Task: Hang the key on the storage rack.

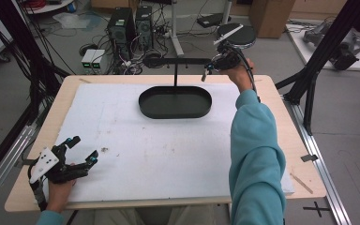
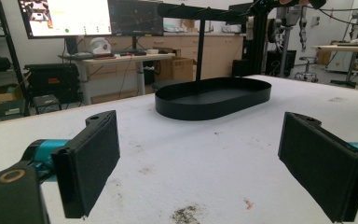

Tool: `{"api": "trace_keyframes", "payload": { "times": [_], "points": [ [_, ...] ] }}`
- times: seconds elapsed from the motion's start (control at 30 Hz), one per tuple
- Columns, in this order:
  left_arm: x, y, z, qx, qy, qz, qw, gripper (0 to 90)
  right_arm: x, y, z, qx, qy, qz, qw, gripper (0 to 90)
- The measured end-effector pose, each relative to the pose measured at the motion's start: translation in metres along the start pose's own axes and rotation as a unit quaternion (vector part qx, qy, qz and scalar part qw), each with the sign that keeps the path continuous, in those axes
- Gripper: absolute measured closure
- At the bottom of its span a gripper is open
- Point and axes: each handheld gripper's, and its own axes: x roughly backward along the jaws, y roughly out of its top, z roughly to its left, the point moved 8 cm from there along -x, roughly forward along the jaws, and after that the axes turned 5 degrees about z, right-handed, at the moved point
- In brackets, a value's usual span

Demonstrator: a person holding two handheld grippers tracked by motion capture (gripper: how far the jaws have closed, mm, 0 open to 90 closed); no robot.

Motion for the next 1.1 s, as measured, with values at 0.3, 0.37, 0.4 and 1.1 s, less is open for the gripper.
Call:
{"api": "trace_keyframes", "payload": {
  "times": [0.3, 0.37, 0.4, 1.1],
  "points": [
    [0.000, 0.000, 0.000, 0.000, 0.000, 0.000, 1.0000, 13.0, -0.001, 0.002, -0.003, 0.001, -0.003, -0.010, 0.9999, 88.5],
    [0.000, 0.000, 0.000, 0.000, 0.000, 0.000, 1.0000, 13.0, -0.002, 0.002, -0.004, -0.001, -0.006, -0.011, 0.9999, 88.5],
    [0.000, 0.000, 0.000, 0.000, 0.000, 0.000, 1.0000, 13.0, -0.002, 0.003, -0.004, -0.003, -0.007, -0.014, 0.9999, 88.4],
    [0.000, 0.000, 0.000, 0.001, 0.000, -0.001, 1.0000, 13.0, 0.002, 0.002, -0.013, -0.021, -0.029, -0.030, 0.9989, 75.4]
  ]
}}
